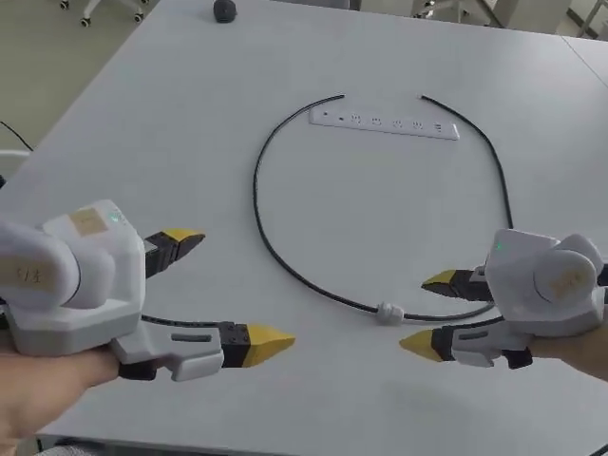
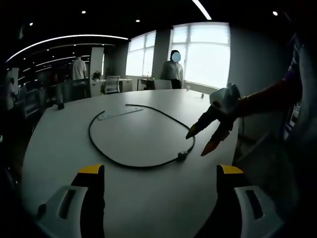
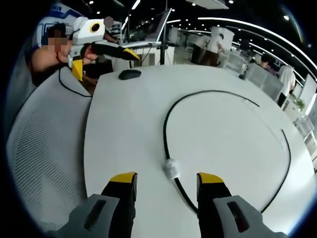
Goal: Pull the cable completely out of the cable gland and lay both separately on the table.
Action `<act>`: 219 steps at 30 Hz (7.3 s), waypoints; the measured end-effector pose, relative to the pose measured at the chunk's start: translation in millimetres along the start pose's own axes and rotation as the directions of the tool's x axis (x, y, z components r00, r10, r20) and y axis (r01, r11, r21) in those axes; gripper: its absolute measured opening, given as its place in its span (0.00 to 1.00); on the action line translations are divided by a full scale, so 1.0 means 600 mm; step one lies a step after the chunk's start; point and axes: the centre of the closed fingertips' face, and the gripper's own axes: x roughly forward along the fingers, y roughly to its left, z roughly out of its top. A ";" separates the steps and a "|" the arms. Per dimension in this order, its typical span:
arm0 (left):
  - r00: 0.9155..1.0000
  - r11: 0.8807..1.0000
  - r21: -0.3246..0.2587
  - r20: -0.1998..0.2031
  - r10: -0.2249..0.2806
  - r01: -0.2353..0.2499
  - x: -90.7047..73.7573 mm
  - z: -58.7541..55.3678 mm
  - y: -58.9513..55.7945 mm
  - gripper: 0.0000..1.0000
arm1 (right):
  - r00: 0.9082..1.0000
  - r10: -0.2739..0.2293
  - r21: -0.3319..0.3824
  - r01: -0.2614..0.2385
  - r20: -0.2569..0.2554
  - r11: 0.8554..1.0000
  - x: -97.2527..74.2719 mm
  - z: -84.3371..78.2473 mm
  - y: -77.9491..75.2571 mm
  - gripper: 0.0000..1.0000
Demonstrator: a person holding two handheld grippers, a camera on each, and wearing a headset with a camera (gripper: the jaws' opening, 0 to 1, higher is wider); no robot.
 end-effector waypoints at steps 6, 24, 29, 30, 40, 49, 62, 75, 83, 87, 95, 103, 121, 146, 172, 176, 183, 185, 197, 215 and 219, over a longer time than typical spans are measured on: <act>1.000 1.000 0.003 0.000 -0.001 0.001 0.002 0.001 -0.001 0.94 | 0.999 0.024 -0.016 -0.025 -0.041 1.000 0.020 -0.005 -0.005 0.34; 1.000 1.000 0.007 0.016 0.012 -0.012 0.001 0.006 0.002 0.93 | 0.986 0.104 -0.052 -0.111 -0.129 0.992 0.055 -0.017 -0.007 0.18; 1.000 1.000 0.004 0.016 0.013 -0.013 0.000 0.007 0.002 0.93 | 0.982 0.115 -0.066 -0.126 -0.152 0.990 0.059 -0.022 -0.008 0.15; 1.000 1.000 0.007 0.016 0.013 -0.013 0.001 0.007 0.002 0.93 | 0.981 0.117 -0.067 -0.129 -0.157 0.989 0.059 -0.024 -0.010 0.15; 1.000 1.000 0.016 0.012 0.008 -0.009 0.007 0.011 0.001 0.93 | 0.976 0.128 -0.068 -0.142 -0.176 0.988 0.056 -0.034 -0.014 0.09; 1.000 1.000 0.029 -0.001 -0.007 0.007 0.017 0.010 -0.005 0.92 | 0.977 0.125 -0.077 -0.139 -0.171 0.987 0.056 -0.031 -0.013 0.09; 0.999 0.995 0.083 -0.008 -0.048 0.049 0.025 0.030 -0.017 0.89 | 0.995 0.055 -0.055 -0.060 -0.079 0.997 0.021 0.017 -0.019 0.08; 0.994 0.977 0.181 -0.003 -0.113 0.112 0.037 0.070 -0.043 0.86 | 0.995 -0.031 -0.047 0.035 0.098 0.998 -0.052 0.125 -0.008 0.08; 0.989 0.965 0.220 -0.002 -0.148 0.144 0.046 0.088 -0.059 0.85 | 0.984 -0.035 -0.085 0.051 0.172 0.995 -0.091 0.190 0.011 0.08; 0.986 0.956 0.244 -0.006 -0.165 0.162 0.052 0.095 -0.062 0.83 | 0.983 -0.025 -0.102 0.044 0.184 0.994 -0.095 0.204 0.026 0.08; 0.978 0.932 0.305 0.008 -0.209 0.196 0.060 0.121 -0.069 0.63 | 0.980 -0.021 -0.116 0.044 0.197 0.992 -0.098 0.216 0.027 0.08; 0.970 0.892 0.391 -0.008 -0.242 0.226 0.077 0.134 -0.075 0.41 | 0.980 -0.016 -0.115 0.039 0.197 0.993 -0.097 0.218 0.027 0.08; 0.898 0.616 0.664 -0.216 -0.384 0.423 0.108 0.150 -0.112 0.27 | 0.980 -0.003 -0.115 0.026 0.198 0.993 -0.105 0.221 0.044 0.08; 0.857 0.487 0.719 -0.317 -0.406 0.496 0.099 0.119 -0.138 0.17 | 0.983 0.030 -0.131 -0.006 0.182 0.991 -0.114 0.213 0.062 0.08; 0.820 0.690 0.444 -0.329 -0.468 0.572 0.095 0.114 -0.149 0.15 | 0.975 0.088 -0.119 -0.065 0.206 0.991 -0.120 0.206 0.078 0.08; 0.816 0.699 0.422 -0.325 -0.479 0.578 0.093 0.115 -0.150 0.15 | 0.972 0.094 -0.117 -0.070 0.215 0.991 -0.123 0.207 0.078 0.08; 0.815 0.700 0.418 -0.313 -0.487 0.579 0.094 0.122 -0.153 0.15 | 0.967 0.098 -0.115 -0.073 0.233 0.991 -0.130 0.210 0.075 0.08; 0.813 0.705 0.404 -0.311 -0.493 0.582 0.093 0.123 -0.153 0.15 | 0.966 0.097 -0.144 -0.064 0.239 0.987 -0.132 0.211 0.078 0.08; 0.801 0.715 0.363 -0.314 -0.510 0.598 0.087 0.124 -0.157 0.15 | 0.958 0.138 -0.118 -0.111 0.251 0.987 -0.135 0.212 0.081 0.09; 0.771 0.776 0.128 -0.293 -0.564 0.617 0.078 0.132 -0.154 0.15 | 0.961 0.118 -0.356 -0.021 0.250 0.934 -0.141 0.220 0.090 0.07; 0.771 0.778 0.121 -0.296 -0.564 0.616 0.079 0.133 -0.157 0.15 | 0.960 0.126 -0.339 -0.035 0.252 0.940 -0.144 0.219 0.089 0.07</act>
